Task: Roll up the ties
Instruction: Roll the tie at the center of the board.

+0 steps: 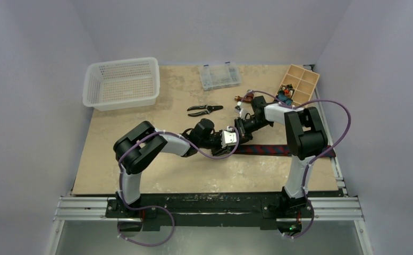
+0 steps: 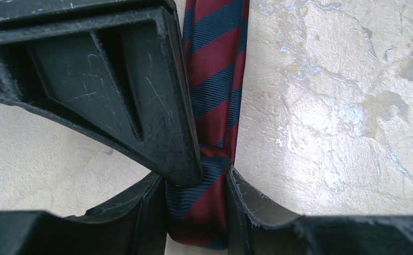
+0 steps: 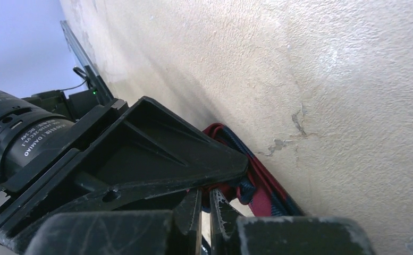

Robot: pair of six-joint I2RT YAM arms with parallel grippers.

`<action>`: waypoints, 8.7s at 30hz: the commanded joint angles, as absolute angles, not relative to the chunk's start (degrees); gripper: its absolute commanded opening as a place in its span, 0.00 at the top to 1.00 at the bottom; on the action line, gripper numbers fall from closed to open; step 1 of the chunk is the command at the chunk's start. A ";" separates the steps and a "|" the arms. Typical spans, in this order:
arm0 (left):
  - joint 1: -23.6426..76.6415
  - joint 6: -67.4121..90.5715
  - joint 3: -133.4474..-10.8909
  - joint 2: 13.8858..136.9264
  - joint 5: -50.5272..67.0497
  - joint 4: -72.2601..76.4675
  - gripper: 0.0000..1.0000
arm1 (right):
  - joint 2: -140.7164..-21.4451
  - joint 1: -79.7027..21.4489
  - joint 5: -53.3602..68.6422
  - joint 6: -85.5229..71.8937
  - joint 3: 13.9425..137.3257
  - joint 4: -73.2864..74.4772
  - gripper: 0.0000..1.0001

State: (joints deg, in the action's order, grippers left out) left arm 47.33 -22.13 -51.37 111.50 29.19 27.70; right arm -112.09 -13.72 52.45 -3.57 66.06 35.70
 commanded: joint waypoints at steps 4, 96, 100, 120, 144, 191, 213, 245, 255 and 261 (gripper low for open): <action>47.20 -23.19 -49.97 114.65 27.90 17.01 0.64 | -114.88 -12.74 47.33 4.33 67.93 38.86 1.00; 45.88 -32.97 -60.38 113.49 23.05 -6.06 0.87 | -113.68 -10.53 57.34 3.07 74.26 45.36 0.57; 45.98 -32.89 -60.22 113.59 23.02 -6.24 0.86 | -115.77 -13.14 58.21 0.74 74.52 42.29 0.57; 45.88 -31.77 -60.29 114.23 22.20 -6.57 0.86 | -119.00 -14.59 58.65 5.36 76.12 47.89 0.64; 42.72 -21.53 -55.28 113.20 36.98 16.34 0.35 | -122.02 -12.31 37.98 10.74 73.28 43.27 1.00; 44.67 -20.44 -56.21 112.64 32.36 12.52 0.41 | -117.69 -10.67 37.31 11.06 72.75 47.33 1.00; 45.16 -3.73 -62.27 123.33 39.64 34.56 0.37 | -119.44 -11.09 24.56 9.33 70.91 42.02 1.00; 47.67 -25.90 -53.21 117.41 26.45 22.66 0.79 | -114.46 -4.80 45.51 17.76 78.49 58.52 0.61; 48.12 -29.34 -58.82 117.75 23.77 8.82 0.77 | -112.49 -6.74 56.30 8.88 72.18 50.37 0.50; 48.15 -29.06 -59.73 117.47 23.42 5.82 0.76 | -113.44 -8.96 56.02 4.00 70.86 43.20 0.51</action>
State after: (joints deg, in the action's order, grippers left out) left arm 48.53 -26.81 -61.06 115.70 28.40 20.01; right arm -114.65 -7.88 53.63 8.29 71.68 49.41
